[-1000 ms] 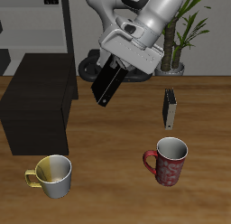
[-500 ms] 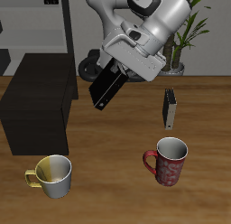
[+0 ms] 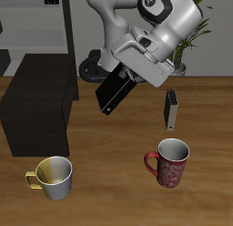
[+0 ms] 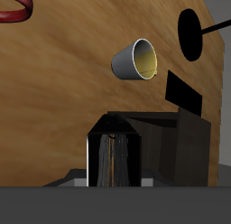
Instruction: Place the black book in the top region of the shelf
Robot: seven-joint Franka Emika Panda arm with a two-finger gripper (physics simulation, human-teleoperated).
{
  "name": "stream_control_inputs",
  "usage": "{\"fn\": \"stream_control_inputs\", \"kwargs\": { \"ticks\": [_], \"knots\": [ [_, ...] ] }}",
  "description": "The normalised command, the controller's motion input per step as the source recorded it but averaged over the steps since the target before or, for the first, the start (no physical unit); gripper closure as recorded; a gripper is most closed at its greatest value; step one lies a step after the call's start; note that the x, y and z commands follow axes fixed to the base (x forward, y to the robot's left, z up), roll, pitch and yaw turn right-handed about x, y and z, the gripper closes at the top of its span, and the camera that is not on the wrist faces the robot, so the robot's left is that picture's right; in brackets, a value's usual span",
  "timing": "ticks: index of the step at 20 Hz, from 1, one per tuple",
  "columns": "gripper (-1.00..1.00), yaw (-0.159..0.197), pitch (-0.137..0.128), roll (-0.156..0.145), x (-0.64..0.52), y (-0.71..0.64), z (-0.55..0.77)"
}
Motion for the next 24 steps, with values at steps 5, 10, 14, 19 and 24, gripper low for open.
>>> {"fn": "stream_control_inputs", "kwargs": {
  "ticks": [5, 10, 14, 19, 24],
  "knots": [
    [1.00, -0.018, 0.000, -0.056, -0.01, 0.01, -0.03],
    [1.00, -0.036, 0.016, -0.057, -0.02, -0.15, -0.04],
    [1.00, -0.034, 0.029, -0.050, 0.05, -0.20, -0.09],
    [1.00, -0.018, 0.001, -0.026, 0.06, -0.12, -0.01],
    [1.00, -0.023, -0.004, -0.073, 0.01, -0.17, 0.00]
  ]
}}
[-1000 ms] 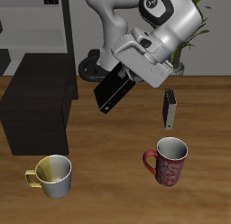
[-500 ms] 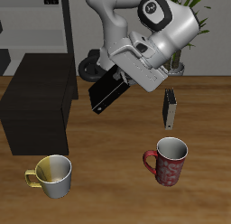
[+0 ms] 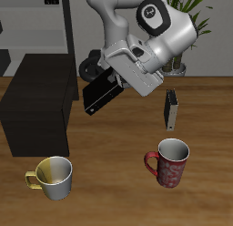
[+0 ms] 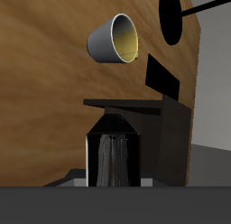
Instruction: Place the black book in the top region of the shelf
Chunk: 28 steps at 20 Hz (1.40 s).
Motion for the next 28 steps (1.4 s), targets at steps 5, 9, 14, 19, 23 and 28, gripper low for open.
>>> {"fn": "stream_control_inputs", "kwargs": {
  "ticks": [5, 9, 14, 19, 23, 28],
  "knots": [
    [1.00, 0.000, 0.014, -0.001, 0.06, -0.15, -0.01],
    [1.00, 0.000, -0.004, -0.012, 0.05, -0.09, -0.03],
    [1.00, 0.000, 0.022, -0.019, -0.02, -0.08, -0.18],
    [1.00, -0.008, 0.023, -0.006, 0.04, -0.08, -0.11],
    [1.00, -0.014, -0.003, -0.043, 0.04, -0.13, -0.03],
    [1.00, -0.020, 0.015, -0.027, -0.01, -0.14, -0.04]
  ]
}}
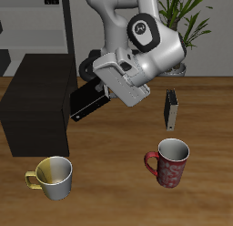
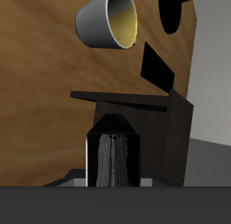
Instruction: Place the black book in the top region of the shelf
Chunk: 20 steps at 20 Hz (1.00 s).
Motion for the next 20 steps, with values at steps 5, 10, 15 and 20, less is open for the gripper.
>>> {"fn": "stream_control_inputs", "kwargs": {
  "ticks": [5, 10, 15, 20],
  "knots": [
    [1.00, -0.004, 0.023, -0.028, 0.02, -0.17, -0.14],
    [1.00, -0.006, 0.015, -0.023, 0.02, -0.13, -0.09],
    [1.00, -0.006, 0.022, -0.031, 0.02, -0.20, -0.10],
    [1.00, -0.008, 0.005, -0.021, 0.01, -0.12, -0.05]
  ]
}}
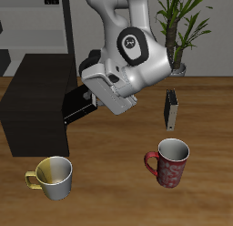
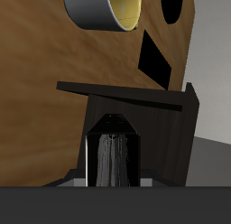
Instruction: Place the black book in the top region of the shelf
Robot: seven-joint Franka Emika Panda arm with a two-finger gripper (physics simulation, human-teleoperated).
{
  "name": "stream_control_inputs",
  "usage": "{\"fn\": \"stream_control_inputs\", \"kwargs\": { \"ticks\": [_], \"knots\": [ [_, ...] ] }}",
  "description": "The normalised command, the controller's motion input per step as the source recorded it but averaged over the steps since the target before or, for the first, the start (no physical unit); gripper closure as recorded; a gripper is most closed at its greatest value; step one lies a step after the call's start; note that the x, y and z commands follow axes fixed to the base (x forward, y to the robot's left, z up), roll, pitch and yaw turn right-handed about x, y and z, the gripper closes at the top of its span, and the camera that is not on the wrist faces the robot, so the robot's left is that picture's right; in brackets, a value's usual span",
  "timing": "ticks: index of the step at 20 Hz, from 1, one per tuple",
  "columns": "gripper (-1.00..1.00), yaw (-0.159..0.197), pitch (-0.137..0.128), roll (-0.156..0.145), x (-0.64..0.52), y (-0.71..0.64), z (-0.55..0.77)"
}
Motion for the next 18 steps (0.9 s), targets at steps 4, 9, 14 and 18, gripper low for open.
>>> {"fn": "stream_control_inputs", "kwargs": {
  "ticks": [4, 9, 14, 18],
  "knots": [
    [1.00, -0.010, 0.005, -0.047, 0.03, -0.29, 0.00],
    [1.00, -0.015, 0.020, -0.050, 0.01, -0.32, -0.04],
    [1.00, -0.006, 0.017, -0.041, 0.01, -0.32, -0.09],
    [1.00, 0.007, 0.022, -0.038, 0.02, -0.26, -0.13]
  ]
}}
